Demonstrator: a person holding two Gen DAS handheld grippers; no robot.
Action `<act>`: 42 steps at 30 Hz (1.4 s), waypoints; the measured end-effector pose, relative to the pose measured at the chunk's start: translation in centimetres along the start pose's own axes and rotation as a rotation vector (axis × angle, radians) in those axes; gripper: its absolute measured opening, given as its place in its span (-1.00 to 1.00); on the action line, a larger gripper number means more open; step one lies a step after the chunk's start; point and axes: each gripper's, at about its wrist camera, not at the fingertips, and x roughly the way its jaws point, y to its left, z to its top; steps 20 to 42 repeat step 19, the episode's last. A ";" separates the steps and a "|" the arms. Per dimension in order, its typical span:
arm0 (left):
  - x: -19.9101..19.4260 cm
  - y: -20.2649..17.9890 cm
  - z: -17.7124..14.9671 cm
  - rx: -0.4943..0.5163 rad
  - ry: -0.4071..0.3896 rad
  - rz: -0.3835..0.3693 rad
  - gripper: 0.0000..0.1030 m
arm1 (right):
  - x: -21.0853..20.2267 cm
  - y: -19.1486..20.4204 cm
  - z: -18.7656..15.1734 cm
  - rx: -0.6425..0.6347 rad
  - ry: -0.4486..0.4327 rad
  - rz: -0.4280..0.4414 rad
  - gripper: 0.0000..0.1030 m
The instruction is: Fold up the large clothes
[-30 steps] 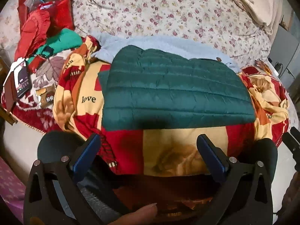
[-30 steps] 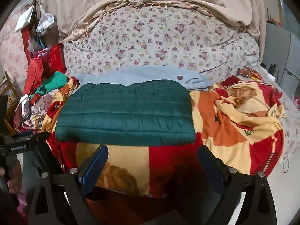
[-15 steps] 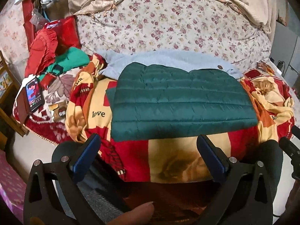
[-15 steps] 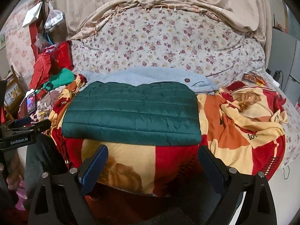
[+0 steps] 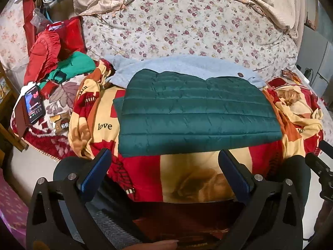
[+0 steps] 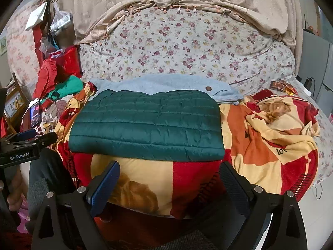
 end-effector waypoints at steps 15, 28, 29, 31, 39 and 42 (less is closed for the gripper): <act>-0.3 -0.7 -0.4 0.029 -0.025 -0.021 0.99 | 0.3 -0.2 -0.3 0.012 0.005 0.002 0.84; -0.6 -0.8 -0.4 0.051 -0.053 -0.036 0.99 | 0.2 -0.2 -0.3 0.012 0.006 0.000 0.84; -0.6 -0.8 -0.4 0.051 -0.053 -0.036 0.99 | 0.2 -0.2 -0.3 0.012 0.006 0.000 0.84; -0.6 -0.8 -0.4 0.051 -0.053 -0.036 0.99 | 0.2 -0.2 -0.3 0.012 0.006 0.000 0.84; -0.6 -0.8 -0.4 0.051 -0.053 -0.036 0.99 | 0.2 -0.2 -0.3 0.012 0.006 0.000 0.84; -0.6 -0.8 -0.4 0.051 -0.053 -0.036 0.99 | 0.2 -0.2 -0.3 0.012 0.006 0.000 0.84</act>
